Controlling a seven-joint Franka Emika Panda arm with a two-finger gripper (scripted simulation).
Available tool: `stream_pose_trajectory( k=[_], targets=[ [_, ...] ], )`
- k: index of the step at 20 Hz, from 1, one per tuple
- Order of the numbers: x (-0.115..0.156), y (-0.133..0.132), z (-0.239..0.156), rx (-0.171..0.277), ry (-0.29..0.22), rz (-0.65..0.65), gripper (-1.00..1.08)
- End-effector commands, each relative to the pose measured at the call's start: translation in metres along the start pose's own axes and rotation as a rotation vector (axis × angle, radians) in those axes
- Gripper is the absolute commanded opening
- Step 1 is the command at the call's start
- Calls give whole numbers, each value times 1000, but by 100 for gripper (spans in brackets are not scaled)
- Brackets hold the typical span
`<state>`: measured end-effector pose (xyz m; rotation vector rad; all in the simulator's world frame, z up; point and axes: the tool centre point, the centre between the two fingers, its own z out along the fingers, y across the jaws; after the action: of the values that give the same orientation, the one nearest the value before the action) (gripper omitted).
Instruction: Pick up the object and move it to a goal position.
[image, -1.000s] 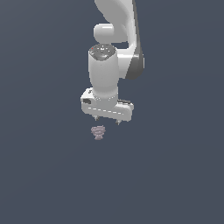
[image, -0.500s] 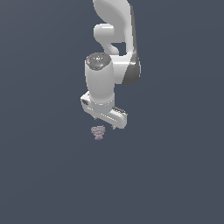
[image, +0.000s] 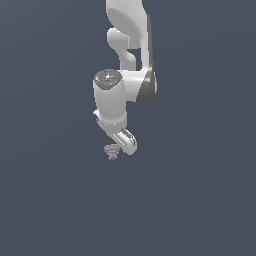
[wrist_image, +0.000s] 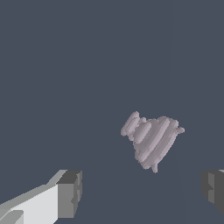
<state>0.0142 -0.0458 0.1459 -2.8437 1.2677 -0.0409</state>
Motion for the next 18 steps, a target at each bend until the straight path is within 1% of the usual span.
stream_pose_trajectory(
  k=[1,11,18],
  targets=[
    [2,3,6,-4,-2,77,100],
    [9,16,26,-24,-6,371,100],
    [13,23,36,-34,-4,514,100]
  ],
)
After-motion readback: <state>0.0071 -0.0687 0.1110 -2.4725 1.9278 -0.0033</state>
